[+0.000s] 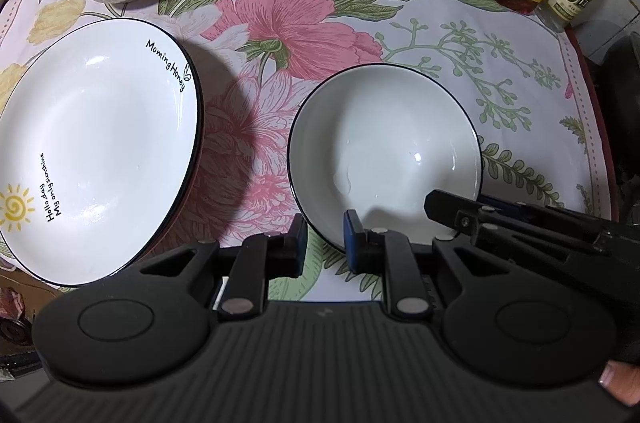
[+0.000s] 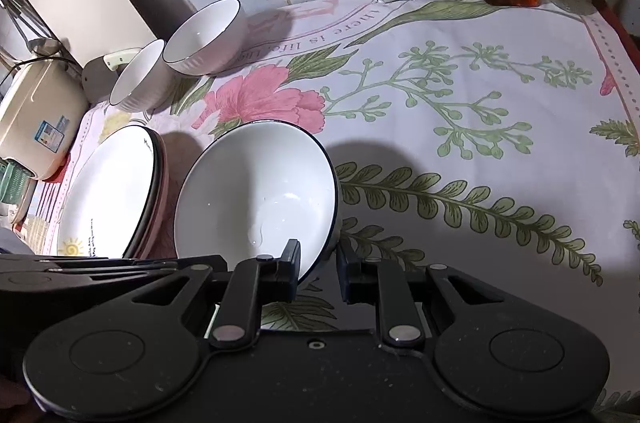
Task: Organize plates and bowls
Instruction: 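Lift the white bowl and carry it beside the plate stack, then lower the white bowl onto the tablecloth and open both grippers, then move both grippers toward the two remaining white bowls by the cleaver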
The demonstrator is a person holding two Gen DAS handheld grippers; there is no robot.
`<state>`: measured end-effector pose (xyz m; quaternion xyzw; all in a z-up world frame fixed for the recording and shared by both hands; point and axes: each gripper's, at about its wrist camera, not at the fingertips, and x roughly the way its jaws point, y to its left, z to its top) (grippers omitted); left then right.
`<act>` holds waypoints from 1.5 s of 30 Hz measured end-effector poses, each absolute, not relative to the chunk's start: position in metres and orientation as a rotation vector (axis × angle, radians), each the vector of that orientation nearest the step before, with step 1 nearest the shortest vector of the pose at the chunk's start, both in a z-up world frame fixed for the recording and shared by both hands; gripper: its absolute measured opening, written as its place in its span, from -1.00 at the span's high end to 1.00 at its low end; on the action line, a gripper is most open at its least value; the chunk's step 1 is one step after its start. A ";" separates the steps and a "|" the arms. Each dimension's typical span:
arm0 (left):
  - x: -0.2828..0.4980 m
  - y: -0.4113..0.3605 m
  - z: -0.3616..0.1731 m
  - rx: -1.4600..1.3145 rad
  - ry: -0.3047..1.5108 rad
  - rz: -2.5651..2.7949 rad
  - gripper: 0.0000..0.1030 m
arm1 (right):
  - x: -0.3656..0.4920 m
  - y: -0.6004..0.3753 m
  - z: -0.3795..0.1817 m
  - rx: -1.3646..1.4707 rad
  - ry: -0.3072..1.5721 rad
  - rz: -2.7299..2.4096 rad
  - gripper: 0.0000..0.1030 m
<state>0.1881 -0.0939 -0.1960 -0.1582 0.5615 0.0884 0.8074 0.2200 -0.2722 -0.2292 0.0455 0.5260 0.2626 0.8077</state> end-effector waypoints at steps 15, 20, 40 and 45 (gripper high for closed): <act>0.168 -0.090 -0.168 -0.282 1.217 0.148 0.21 | 0.204 -0.274 -0.190 -0.059 1.091 0.591 -0.12; 0.148 -0.087 -0.144 -0.237 1.221 0.132 0.20 | 0.192 -0.275 -0.170 -0.100 1.055 0.600 -0.31; 0.098 -0.048 -0.030 -0.161 1.077 0.179 -0.22 | 0.141 -0.249 -0.059 -0.261 0.850 0.700 -0.73; 0.103 -0.037 -0.020 -0.149 1.068 0.191 -0.39 | 0.147 -0.235 -0.041 -0.262 0.807 0.719 -0.74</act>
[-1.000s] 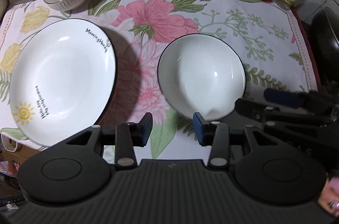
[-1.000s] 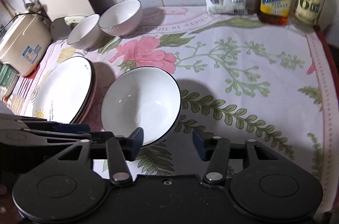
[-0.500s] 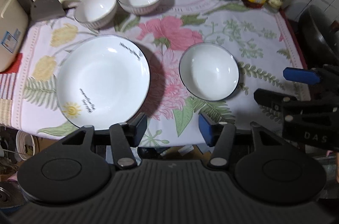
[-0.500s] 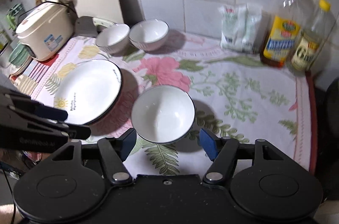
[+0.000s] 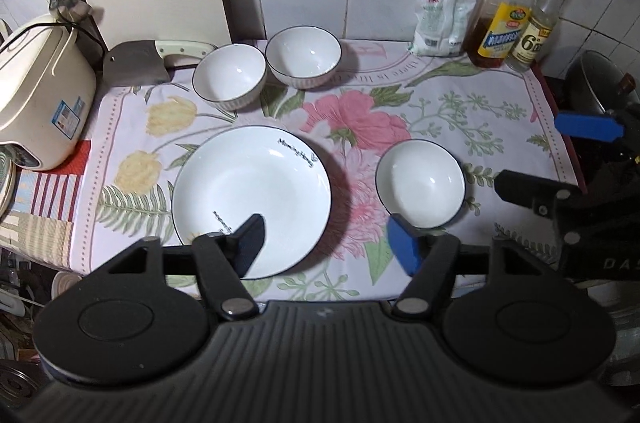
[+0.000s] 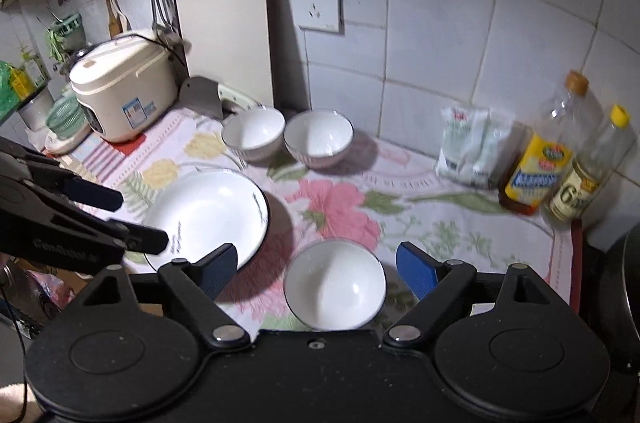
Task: Organize plates and bowls
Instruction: 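Move both grippers toward the two remaining white bowls by the cleaver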
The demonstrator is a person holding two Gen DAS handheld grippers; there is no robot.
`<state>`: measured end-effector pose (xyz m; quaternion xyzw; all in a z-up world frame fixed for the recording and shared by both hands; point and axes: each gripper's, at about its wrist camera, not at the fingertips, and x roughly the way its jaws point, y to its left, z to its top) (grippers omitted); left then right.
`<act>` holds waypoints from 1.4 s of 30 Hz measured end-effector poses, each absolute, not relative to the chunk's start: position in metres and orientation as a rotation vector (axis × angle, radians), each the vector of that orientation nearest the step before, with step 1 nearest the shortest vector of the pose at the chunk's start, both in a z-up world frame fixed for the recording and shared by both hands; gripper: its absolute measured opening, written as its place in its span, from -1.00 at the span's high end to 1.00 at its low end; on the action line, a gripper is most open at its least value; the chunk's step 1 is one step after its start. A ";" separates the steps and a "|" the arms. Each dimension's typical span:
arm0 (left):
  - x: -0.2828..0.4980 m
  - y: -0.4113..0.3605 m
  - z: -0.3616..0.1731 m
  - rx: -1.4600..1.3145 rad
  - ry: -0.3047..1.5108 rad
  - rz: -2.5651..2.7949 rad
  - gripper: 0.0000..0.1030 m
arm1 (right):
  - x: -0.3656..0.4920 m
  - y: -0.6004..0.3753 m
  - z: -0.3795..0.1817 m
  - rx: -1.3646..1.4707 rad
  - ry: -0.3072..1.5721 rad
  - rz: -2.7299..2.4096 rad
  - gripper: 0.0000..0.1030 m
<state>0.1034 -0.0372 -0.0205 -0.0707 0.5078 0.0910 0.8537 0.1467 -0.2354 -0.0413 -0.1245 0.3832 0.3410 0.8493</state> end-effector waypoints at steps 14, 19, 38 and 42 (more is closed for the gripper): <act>0.144 0.022 -0.015 -0.137 1.052 0.208 -0.49 | 0.190 -0.185 -0.018 -0.228 0.745 0.715 -0.74; 0.158 0.045 -0.026 -0.188 1.036 0.228 -0.60 | 0.207 -0.169 -0.025 -0.181 0.714 0.726 -0.74; 0.231 0.089 -0.103 -0.428 0.983 0.310 -0.59 | 0.310 -0.137 -0.118 0.017 0.838 0.731 -0.45; 0.255 0.083 -0.120 -0.428 0.993 0.303 -0.56 | 0.339 -0.136 -0.143 0.087 0.913 0.738 -0.45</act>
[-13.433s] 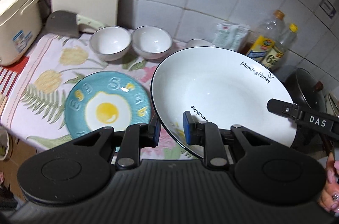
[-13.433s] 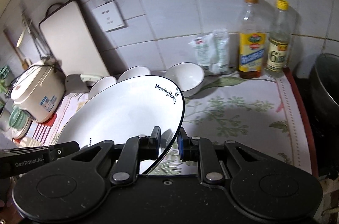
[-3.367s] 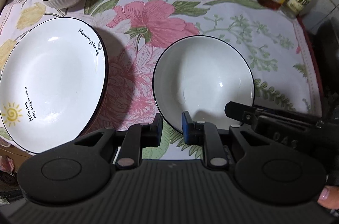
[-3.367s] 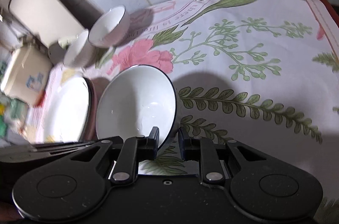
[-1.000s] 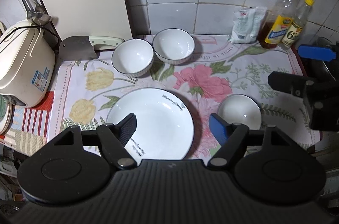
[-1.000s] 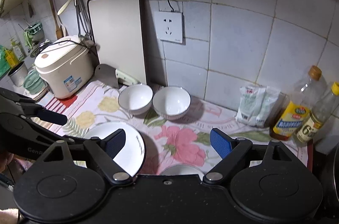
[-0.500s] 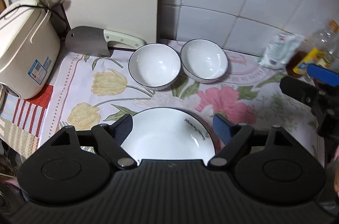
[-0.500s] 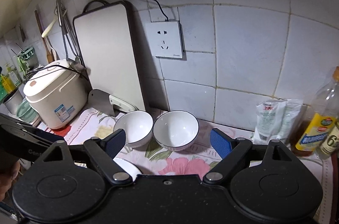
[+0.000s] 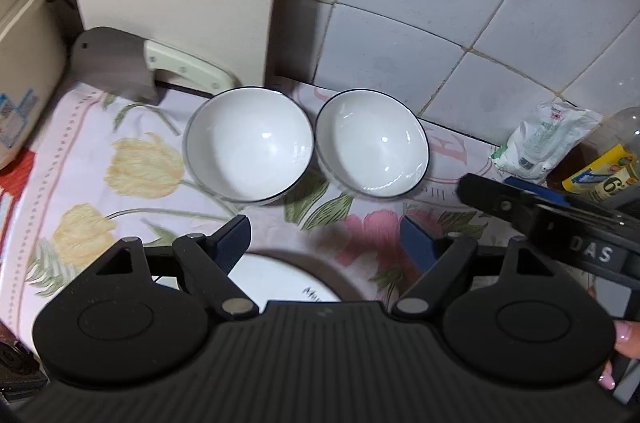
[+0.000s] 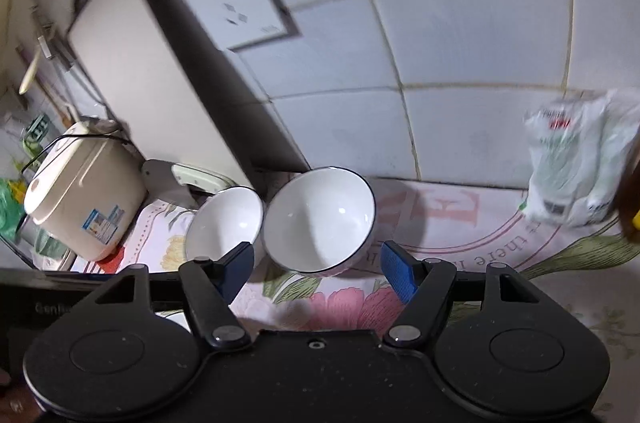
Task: Organize plates and bowls
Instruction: 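Move both grippers toward the two remaining white bowls by the cleaver, then close both grippers on the rim of one white bowl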
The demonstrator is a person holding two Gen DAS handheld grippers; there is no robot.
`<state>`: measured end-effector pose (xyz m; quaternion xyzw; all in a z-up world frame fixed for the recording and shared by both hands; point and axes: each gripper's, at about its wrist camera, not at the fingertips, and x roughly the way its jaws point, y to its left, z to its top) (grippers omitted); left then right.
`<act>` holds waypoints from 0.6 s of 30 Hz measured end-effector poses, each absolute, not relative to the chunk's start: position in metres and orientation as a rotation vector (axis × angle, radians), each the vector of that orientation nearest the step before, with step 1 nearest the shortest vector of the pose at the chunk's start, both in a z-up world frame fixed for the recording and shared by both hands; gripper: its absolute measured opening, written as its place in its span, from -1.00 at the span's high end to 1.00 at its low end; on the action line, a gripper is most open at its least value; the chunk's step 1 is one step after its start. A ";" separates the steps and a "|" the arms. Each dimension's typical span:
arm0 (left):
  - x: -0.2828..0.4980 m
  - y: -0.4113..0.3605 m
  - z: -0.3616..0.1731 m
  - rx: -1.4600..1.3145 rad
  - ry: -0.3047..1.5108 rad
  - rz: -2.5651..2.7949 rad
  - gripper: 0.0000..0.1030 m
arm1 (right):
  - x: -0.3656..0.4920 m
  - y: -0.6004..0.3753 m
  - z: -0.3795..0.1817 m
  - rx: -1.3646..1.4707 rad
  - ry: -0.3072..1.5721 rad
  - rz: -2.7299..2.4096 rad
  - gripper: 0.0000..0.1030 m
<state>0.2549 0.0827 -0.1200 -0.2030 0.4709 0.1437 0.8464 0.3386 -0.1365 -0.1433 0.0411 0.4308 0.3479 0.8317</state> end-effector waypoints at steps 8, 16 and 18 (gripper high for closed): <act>0.295 0.091 -0.155 -0.475 1.007 0.365 -0.53 | 0.381 -0.125 -0.186 0.134 1.016 0.681 0.00; 0.318 0.100 -0.172 -0.535 1.020 0.386 -0.06 | 0.397 -0.109 -0.201 0.213 1.068 0.678 0.15; 0.320 0.100 -0.172 -0.535 1.012 0.378 0.04 | 0.399 -0.106 -0.203 0.214 1.071 0.665 0.16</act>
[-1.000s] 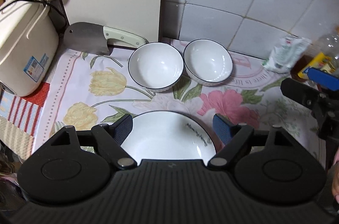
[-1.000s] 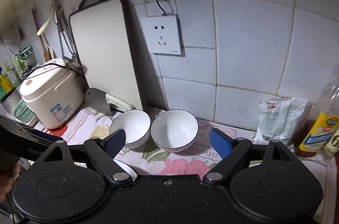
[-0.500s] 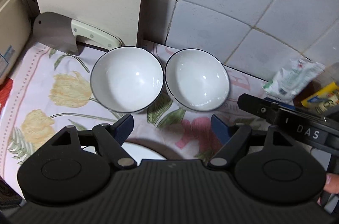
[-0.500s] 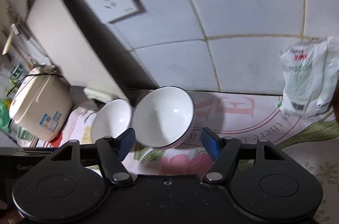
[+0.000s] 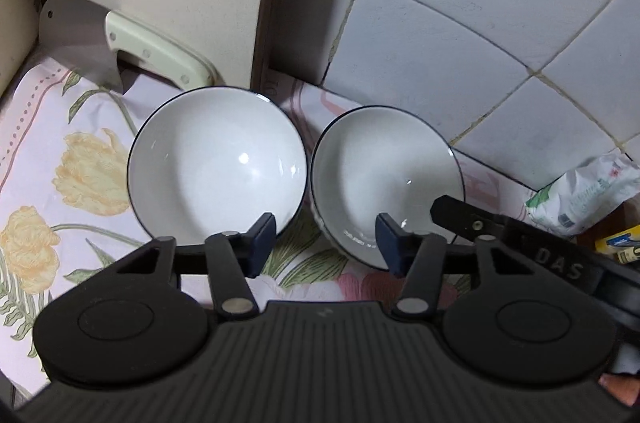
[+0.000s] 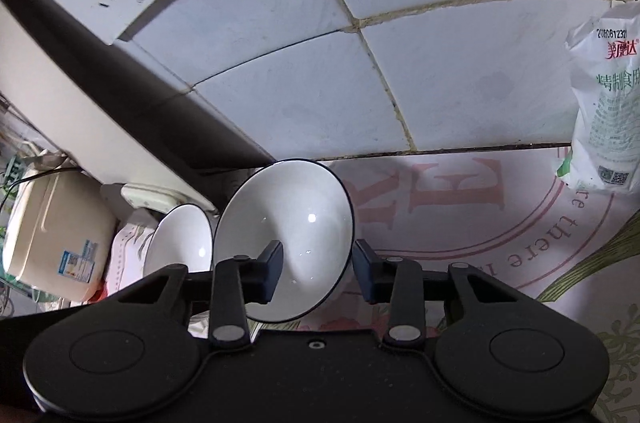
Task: Organize plates and bowls
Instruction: 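Close both grippers on the rim of one white bowl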
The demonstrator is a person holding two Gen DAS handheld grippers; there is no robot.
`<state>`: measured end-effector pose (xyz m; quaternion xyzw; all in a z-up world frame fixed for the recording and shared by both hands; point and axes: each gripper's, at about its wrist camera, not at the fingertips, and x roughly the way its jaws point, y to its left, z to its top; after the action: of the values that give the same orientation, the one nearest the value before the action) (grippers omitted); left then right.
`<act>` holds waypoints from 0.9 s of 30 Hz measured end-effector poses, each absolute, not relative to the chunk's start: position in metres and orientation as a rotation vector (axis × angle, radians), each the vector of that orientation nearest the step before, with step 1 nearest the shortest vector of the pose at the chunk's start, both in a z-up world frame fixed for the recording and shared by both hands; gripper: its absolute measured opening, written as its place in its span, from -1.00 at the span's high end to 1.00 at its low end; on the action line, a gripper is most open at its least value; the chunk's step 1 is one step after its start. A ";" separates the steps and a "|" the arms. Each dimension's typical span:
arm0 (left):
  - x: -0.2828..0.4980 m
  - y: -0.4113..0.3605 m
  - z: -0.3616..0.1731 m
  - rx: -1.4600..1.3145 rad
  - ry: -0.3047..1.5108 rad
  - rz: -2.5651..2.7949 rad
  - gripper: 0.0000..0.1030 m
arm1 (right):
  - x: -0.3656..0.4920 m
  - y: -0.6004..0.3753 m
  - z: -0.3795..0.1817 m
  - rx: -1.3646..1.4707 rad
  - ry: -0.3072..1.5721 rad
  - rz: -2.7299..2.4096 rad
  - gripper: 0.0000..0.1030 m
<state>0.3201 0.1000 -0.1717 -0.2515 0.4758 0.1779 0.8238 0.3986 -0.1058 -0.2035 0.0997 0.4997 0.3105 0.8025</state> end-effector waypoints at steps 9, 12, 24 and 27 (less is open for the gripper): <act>0.322 0.094 -0.165 -0.547 1.104 0.382 0.22 | 0.409 -0.104 -0.214 0.196 1.088 0.627 0.21; 0.326 0.094 -0.171 -0.576 1.099 0.405 0.19 | 0.411 -0.105 -0.217 0.198 1.092 0.622 0.21; 0.338 0.093 -0.202 -0.670 1.101 0.497 0.40 | 0.417 -0.104 -0.234 0.219 1.140 0.605 0.58; 0.341 0.089 -0.204 -0.626 1.119 0.473 0.68 | 0.413 -0.105 -0.232 0.227 1.134 0.596 0.69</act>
<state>0.3409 0.0888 -0.2041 -0.2894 0.5169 0.2184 0.7755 0.4130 -0.1046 -0.2318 0.1055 0.5279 0.2772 0.7959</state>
